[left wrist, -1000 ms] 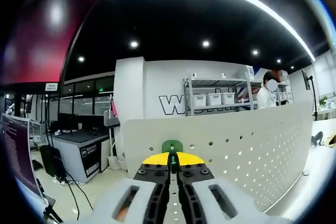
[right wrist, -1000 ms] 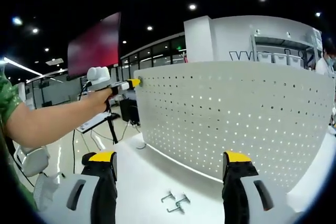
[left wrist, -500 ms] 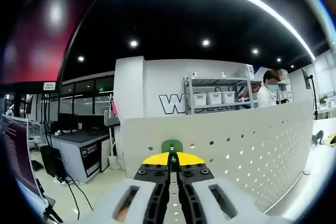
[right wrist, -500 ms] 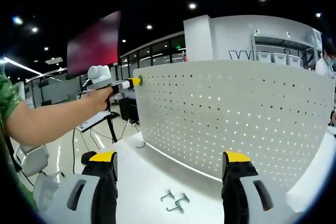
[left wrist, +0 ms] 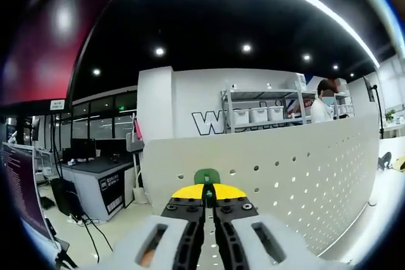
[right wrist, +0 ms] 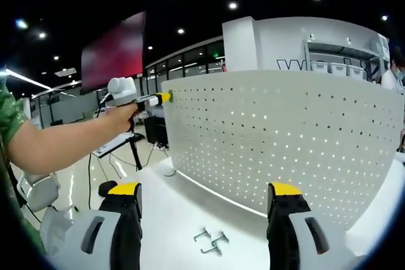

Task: Insert the hook assembly into the mounting plate slot until the hook locks in place.

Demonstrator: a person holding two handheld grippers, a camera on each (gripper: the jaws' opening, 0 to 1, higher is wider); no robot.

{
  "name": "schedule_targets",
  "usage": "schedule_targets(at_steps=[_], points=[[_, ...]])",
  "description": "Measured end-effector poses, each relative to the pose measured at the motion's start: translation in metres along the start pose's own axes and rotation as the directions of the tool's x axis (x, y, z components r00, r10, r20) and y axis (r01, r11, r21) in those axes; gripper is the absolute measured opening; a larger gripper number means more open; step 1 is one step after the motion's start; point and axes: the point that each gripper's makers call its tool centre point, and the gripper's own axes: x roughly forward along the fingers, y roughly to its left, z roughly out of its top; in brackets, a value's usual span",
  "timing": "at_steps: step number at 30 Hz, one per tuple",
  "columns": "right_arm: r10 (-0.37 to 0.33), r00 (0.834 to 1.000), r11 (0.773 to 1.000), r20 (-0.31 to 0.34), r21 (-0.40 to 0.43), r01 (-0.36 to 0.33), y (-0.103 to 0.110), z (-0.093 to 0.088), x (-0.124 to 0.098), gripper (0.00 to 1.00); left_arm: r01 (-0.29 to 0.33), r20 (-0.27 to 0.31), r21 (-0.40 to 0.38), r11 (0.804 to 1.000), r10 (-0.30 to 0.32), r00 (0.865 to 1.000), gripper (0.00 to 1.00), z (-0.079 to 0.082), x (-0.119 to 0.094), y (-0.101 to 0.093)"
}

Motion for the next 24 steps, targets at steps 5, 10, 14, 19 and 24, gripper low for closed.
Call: schedule_targets(at_steps=[5, 10, 14, 19, 24], points=[[-0.003, 1.000, 1.000, -0.002, 0.001, 0.003, -0.0022, -0.0010, -0.0008, 0.83, 0.001, -0.004, 0.022, 1.000, -0.001, 1.000, 0.03, -0.0007, 0.0003, 0.0001], [0.003, 1.000, 1.000, -0.007, 0.000, -0.003, -0.0006, -0.0019, 0.0004, 0.83, -0.004, -0.008, 0.022, 1.000, 0.004, 1.000, 0.04, -0.0008, -0.0004, 0.0001], [0.004, 1.000, 1.000, -0.007, 0.000, -0.004, -0.0007, -0.0023, 0.0000, 0.83, -0.004, -0.013, 0.010, 1.000, 0.004, 1.000, 0.04, -0.0009, -0.0001, 0.0005], [0.003, 1.000, 1.000, -0.005, 0.001, -0.003, -0.0015, -0.0021, -0.0010, 0.83, -0.006, -0.020, 0.012, 1.000, 0.006, 1.000, 0.06, -0.0011, -0.0004, 0.0016], [0.006, 1.000, 1.000, -0.008, 0.001, -0.006, -0.0001, -0.0030, -0.0007, 0.83, -0.011, -0.022, 0.008, 1.000, 0.011, 1.000, 0.12, -0.0009, -0.0013, 0.0024]])
